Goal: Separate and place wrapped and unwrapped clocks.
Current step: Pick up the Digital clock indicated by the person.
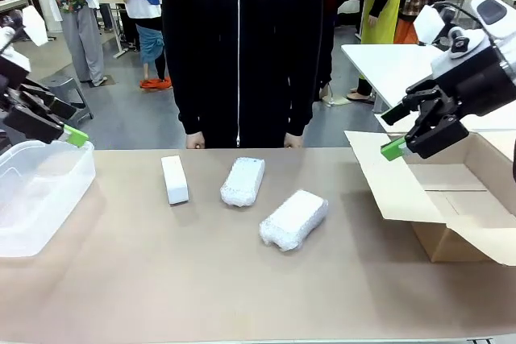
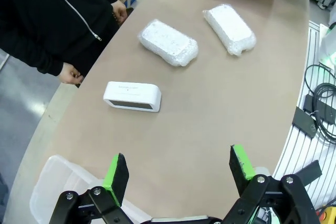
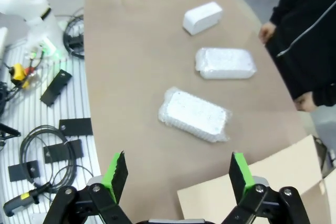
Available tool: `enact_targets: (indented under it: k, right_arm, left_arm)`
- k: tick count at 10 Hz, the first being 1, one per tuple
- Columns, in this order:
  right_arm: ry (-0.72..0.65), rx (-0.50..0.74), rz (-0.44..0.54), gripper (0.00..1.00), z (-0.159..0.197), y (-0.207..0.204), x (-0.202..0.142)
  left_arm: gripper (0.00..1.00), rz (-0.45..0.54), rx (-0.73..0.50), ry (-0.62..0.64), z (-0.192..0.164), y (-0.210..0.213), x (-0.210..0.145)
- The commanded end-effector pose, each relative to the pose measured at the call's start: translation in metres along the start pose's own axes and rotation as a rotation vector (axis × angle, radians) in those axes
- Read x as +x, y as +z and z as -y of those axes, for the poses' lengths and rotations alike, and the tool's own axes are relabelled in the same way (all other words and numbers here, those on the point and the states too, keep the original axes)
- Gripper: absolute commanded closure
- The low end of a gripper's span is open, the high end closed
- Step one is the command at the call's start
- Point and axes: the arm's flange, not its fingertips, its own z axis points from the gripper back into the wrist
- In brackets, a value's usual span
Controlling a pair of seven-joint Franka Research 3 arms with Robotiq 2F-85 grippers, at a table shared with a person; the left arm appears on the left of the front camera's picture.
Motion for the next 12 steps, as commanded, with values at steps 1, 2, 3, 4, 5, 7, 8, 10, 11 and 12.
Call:
enact_targets:
  k: [1, 2, 3, 4, 5, 7, 8, 10, 11, 12]
  right_arm:
    - [0.029, 0.006, 0.055, 0.00, -0.030, -0.017, -0.039]
    - [0.025, 0.000, 0.068, 0.00, -0.032, -0.015, -0.040]
    - [0.019, -0.011, 0.074, 0.00, -0.035, -0.012, -0.042]
    - [0.015, -0.021, 0.069, 0.00, -0.036, -0.011, -0.043]
    - [0.013, -0.022, 0.071, 0.00, -0.036, -0.011, -0.044]
    - [0.013, -0.021, 0.057, 0.00, -0.034, -0.012, -0.043]
    - [0.015, -0.027, 0.055, 0.00, -0.033, -0.013, -0.042]
    - [-0.001, -0.032, 0.039, 0.00, 0.006, 0.016, -0.008]
    - [-0.001, -0.032, 0.039, 0.00, 0.006, 0.016, -0.008]
    - [-0.001, -0.032, 0.039, 0.00, 0.006, 0.016, -0.008]
  left_arm:
    - [0.00, 0.040, -0.011, -0.015, 0.075, -0.033, -0.102]
    - [0.00, 0.047, -0.010, -0.013, 0.075, -0.031, -0.106]
    - [0.00, 0.055, -0.009, -0.007, 0.075, -0.032, -0.109]
    - [0.00, 0.057, -0.007, -0.009, 0.075, -0.032, -0.110]
    - [0.00, 0.060, -0.009, -0.001, 0.077, -0.033, -0.104]
    - [0.00, 0.054, -0.010, -0.003, 0.073, -0.029, -0.108]
    - [0.00, 0.059, -0.009, 0.002, 0.071, -0.028, -0.109]
    - [0.00, 0.027, -0.002, 0.020, -0.007, 0.018, -0.012]
    - [0.00, 0.027, -0.002, 0.020, -0.007, 0.018, -0.012]
    - [0.00, 0.027, -0.002, 0.020, -0.007, 0.018, -0.012]
